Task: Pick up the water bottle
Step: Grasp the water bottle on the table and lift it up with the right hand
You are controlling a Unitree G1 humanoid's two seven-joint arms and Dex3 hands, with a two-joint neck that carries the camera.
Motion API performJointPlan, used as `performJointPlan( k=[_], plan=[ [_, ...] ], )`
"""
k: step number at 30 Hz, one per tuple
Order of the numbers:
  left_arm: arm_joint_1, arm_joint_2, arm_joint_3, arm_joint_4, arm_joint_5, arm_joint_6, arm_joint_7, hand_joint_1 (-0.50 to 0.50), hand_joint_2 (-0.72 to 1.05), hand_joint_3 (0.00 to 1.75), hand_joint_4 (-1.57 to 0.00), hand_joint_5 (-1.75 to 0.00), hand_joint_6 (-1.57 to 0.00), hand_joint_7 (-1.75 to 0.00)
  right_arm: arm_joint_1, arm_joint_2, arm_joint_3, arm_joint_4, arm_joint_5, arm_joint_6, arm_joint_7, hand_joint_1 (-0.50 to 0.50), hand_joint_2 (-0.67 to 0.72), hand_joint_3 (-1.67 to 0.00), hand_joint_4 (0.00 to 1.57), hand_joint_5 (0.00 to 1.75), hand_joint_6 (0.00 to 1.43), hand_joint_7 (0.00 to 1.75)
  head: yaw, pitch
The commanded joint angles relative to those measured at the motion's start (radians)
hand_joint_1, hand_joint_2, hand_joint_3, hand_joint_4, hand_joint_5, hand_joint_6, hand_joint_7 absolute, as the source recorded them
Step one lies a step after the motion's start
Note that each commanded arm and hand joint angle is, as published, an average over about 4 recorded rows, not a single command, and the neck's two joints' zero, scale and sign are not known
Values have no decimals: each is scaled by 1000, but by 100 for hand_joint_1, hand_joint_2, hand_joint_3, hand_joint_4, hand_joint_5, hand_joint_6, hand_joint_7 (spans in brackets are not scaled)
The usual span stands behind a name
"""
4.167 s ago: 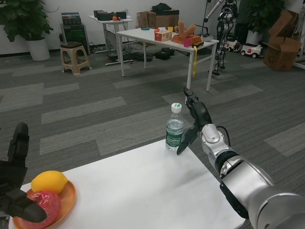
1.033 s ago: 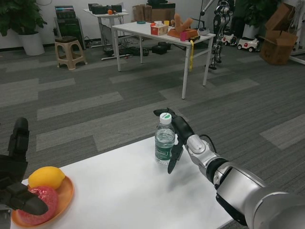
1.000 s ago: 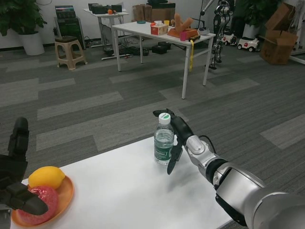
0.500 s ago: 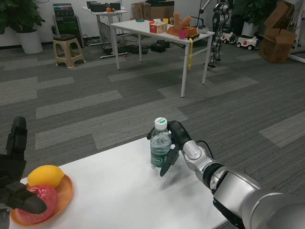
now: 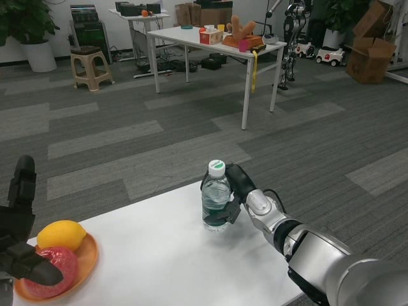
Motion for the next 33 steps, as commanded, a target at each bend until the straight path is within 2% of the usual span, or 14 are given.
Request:
performJointPlan(
  k=[1,4,7,12,18,25,29,33],
  plan=[
    [12,1,7,7,-2,-8,-1,-48,-72,9,0,0,0,0,56,-18,-24,-58,0,2,58,-12,-41,-151,146,145,129,157,4,-7],
    [13,1,6,7,-2,-8,-1,-48,-72,9,0,0,0,0,90,-28,-41,-140,0,2,99,-9,-46,-151,154,136,117,148,4,-8],
    [14,1,6,7,-2,-8,-1,-48,-72,4,0,0,0,0,117,-37,-59,-215,0,2,114,-8,-48,-149,150,124,107,145,9,-8],
    [18,-1,9,6,-1,-8,-1,-48,-68,4,0,0,0,0,170,-47,-114,-369,0,5,117,-8,-51,-151,146,116,106,140,14,-5],
    [23,1,10,4,-2,-8,-1,-48,-72,9,0,0,0,0,186,-61,-174,-523,0,8,116,-8,-53,-151,146,107,103,133,21,7],
    [23,3,10,1,-3,-8,-1,-48,-72,9,0,0,0,0,95,-117,-142,-550,1,12,116,-8,-54,-159,146,107,104,126,38,24],
    [23,4,10,0,-3,-8,0,-48,-72,4,0,0,0,0,52,-137,-114,-550,2,13,116,-8,-54,-159,146,107,106,126,44,29],
    [23,4,9,0,-4,-8,0,-48,-72,9,0,0,0,0,-6,-157,-73,-551,3,14,116,-8,-54,-159,146,107,106,126,53,41]
  ],
)
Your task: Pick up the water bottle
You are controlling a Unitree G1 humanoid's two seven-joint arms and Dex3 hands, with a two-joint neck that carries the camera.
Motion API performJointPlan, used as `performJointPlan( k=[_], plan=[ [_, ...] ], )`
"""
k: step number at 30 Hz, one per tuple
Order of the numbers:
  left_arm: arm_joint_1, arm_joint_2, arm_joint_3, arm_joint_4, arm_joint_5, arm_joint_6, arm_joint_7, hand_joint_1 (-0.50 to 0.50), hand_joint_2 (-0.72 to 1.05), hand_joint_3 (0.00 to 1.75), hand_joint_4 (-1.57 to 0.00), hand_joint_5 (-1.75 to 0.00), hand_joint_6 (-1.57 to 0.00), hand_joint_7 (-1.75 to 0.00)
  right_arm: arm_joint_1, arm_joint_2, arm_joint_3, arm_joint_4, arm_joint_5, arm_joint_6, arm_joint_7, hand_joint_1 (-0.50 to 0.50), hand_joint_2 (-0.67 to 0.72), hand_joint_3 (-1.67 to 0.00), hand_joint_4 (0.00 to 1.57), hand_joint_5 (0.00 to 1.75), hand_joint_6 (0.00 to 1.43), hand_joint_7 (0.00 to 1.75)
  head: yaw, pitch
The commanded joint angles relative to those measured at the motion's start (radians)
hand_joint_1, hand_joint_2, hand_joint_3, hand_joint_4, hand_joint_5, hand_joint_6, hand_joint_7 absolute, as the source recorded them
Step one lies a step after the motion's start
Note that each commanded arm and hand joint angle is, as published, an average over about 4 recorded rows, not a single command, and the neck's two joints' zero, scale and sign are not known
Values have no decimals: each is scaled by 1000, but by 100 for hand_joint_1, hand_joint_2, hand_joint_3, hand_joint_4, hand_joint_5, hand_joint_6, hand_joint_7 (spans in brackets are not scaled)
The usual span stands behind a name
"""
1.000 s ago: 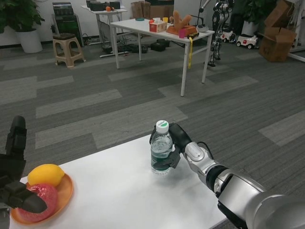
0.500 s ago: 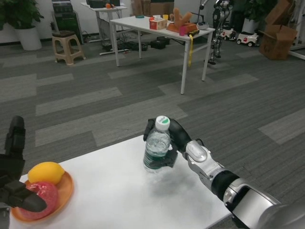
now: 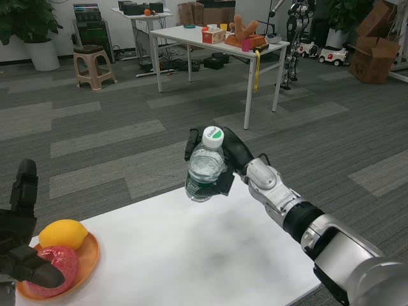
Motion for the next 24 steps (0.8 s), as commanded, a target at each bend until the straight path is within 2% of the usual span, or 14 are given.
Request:
performJointPlan(
  k=[1,6,9,20,24],
  plan=[
    [5,6,3,-3,-4,-5,0,-47,-72,9,0,0,0,0,-70,-30,33,-16,8,-6,-2,-8,-54,-159,145,107,106,124,8,10],
    [5,6,3,-4,-3,-5,0,-48,-72,7,0,0,0,0,-117,-43,69,-47,10,-2,-2,-8,-54,-159,143,97,106,119,25,32],
    [5,7,3,-4,-2,-4,0,-48,-72,9,0,0,0,0,-126,-44,74,-55,10,-1,-2,-8,-54,-159,143,97,106,119,36,46],
    [6,8,7,-5,-3,-5,0,-48,-72,9,0,0,0,0,-124,-41,65,-68,10,-1,-2,-8,-54,-159,143,97,103,117,42,65],
    [6,8,7,-5,-4,-5,0,-48,-72,2,0,0,0,0,-118,-40,51,-71,10,-1,-2,-8,-54,-159,143,97,103,119,45,70]
  ],
)
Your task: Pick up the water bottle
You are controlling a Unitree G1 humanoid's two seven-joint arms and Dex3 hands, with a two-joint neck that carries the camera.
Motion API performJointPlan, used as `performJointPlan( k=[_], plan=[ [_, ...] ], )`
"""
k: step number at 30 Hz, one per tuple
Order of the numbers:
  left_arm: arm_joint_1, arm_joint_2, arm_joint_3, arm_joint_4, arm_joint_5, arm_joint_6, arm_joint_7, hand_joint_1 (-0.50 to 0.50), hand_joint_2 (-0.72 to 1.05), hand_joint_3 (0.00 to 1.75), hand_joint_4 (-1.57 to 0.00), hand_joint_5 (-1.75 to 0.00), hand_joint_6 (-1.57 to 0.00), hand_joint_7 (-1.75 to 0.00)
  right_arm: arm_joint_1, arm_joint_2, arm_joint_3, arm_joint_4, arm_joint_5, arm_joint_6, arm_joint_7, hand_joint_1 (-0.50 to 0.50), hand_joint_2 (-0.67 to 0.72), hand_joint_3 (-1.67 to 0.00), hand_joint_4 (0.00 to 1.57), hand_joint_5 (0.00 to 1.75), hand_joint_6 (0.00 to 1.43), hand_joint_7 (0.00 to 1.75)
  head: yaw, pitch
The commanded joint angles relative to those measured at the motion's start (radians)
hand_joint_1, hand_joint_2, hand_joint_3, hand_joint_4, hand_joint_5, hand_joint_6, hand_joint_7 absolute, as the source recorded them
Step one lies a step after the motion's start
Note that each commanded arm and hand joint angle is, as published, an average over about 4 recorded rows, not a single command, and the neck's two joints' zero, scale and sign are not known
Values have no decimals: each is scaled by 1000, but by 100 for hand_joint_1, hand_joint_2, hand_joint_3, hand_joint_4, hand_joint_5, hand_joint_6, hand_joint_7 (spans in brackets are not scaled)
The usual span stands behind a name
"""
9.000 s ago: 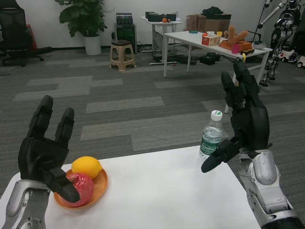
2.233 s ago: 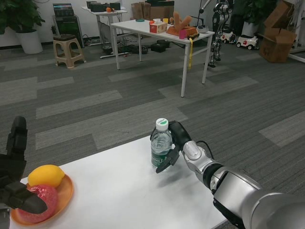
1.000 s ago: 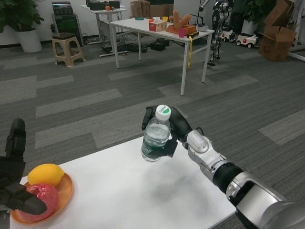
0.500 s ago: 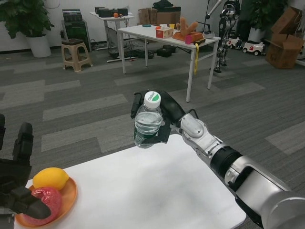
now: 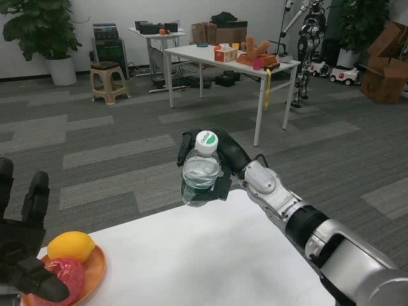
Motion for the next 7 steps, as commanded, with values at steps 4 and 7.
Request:
performJointPlan(
  k=[4,7],
  plan=[
    [4,8,7,-4,-3,-5,0,-48,-72,4,0,0,0,0,-22,-6,-33,-21,10,-1,-4,-8,-54,-159,143,97,103,119,11,15],
    [4,8,7,-5,-3,-5,0,-48,-72,6,0,0,0,0,-17,-6,-45,-26,10,-1,-4,-8,-54,-159,143,97,103,119,20,29]
  ],
)
